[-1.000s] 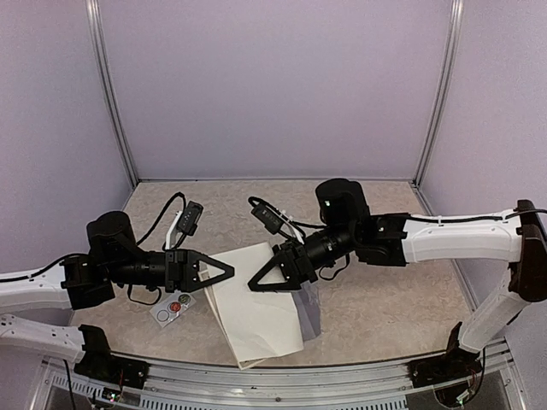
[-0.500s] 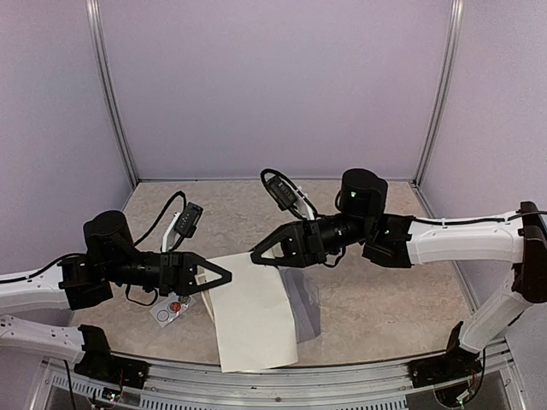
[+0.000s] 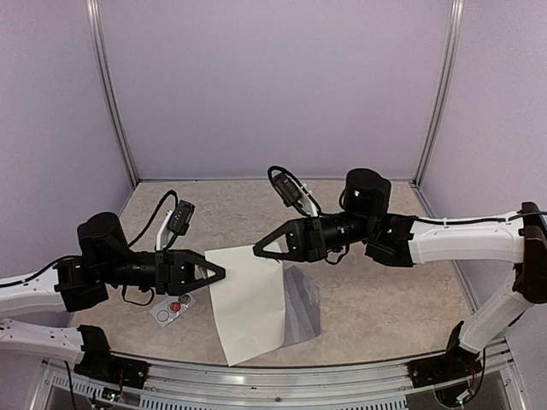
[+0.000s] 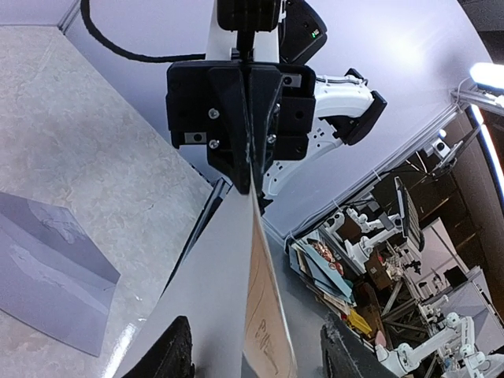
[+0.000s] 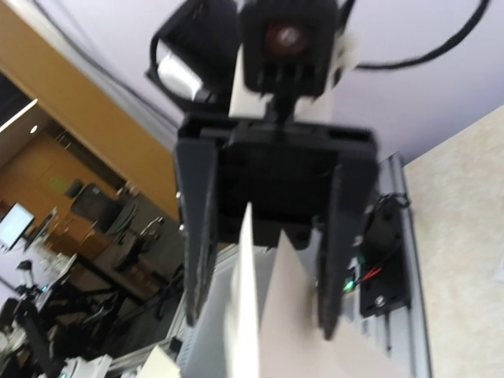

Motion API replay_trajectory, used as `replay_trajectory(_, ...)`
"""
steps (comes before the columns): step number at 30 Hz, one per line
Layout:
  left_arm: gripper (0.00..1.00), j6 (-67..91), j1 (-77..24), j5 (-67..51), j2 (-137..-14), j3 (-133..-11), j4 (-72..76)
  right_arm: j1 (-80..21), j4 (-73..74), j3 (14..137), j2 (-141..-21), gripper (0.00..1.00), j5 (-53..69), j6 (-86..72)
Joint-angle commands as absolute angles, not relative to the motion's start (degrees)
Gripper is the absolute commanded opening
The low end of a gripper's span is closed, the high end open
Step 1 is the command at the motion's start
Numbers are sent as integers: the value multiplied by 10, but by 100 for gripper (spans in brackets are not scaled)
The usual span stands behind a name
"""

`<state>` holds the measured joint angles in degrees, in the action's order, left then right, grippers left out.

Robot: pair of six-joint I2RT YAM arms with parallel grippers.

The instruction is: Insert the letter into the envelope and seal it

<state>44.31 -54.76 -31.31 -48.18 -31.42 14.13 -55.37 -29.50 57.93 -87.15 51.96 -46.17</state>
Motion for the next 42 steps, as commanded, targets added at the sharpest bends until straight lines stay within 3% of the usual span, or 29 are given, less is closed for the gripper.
replay_trajectory(1, 51, 470, -545, -291, -443, -281, 162, -543, -289, 577, -846, 0, 509, -449)
replay_trajectory(6, 47, 483, -545, -278, -414, -262, 169, -543, -252, 585, -844, 0, 505, -423)
replay_trajectory(17, 53, 476, -546, -267, -466, -275, 186, -545, -244, 583, -833, 0, 506, -416)
replay_trajectory(18, 48, 475, -547, -266, -471, -277, 189, -545, -242, 583, -833, 0, 506, -416)
replay_trajectory(20, 23, 473, -549, -259, -483, -284, 196, -546, -233, 582, -831, 0, 502, -413)
replay_trajectory(21, 3, 470, -552, -251, -486, -285, 196, -545, -228, 581, -830, 6, 498, -411)
replay_trajectory(22, 0, 469, -553, -242, -487, -286, 198, -546, -226, 577, -828, 20, 496, -410)
replay_trajectory(25, 0, 469, -555, -217, -478, -280, 213, -546, -239, 555, -822, 51, 493, -418)
replay_trajectory(29, 0, 480, -554, -199, -456, -265, 237, -546, -264, 524, -814, 62, 489, -439)
replay_trajectory(30, 0, 482, -554, -198, -450, -263, 241, -546, -271, 516, -813, 62, 489, -443)
replay_trajectory(31, 0, 483, -552, -199, -446, -263, 242, -547, -278, 511, -813, 53, 489, -448)
replay_trajectory(33, 0, 485, -553, -203, -444, -263, 242, -546, -286, 504, -815, 28, 490, -452)
replay_trajectory(34, 0, 485, -552, -204, -444, -263, 242, -547, -286, 505, -816, 8, 490, -452)
replay_trajectory(35, 0, 485, -552, -203, -445, -263, 243, -548, -284, 505, -816, 0, 487, -450)
replay_trajectory(38, 0, 484, -552, -197, -444, -264, 242, -549, -289, 500, -811, 0, 484, -448)
replay_trajectory(39, 0, 483, -552, -195, -444, -265, 242, -549, -289, 500, -810, 13, 485, -449)
replay_trajectory(40, 0, 482, -552, -193, -443, -266, 242, -549, -290, 499, -809, 39, 487, -450)
replay_trajectory(41, 0, 481, -552, -190, -442, -266, 243, -550, -294, 497, -808, 57, 489, -452)
replay_trajectory(42, 0, 481, -552, -188, -443, -266, 244, -551, -299, 495, -808, 61, 492, -454)
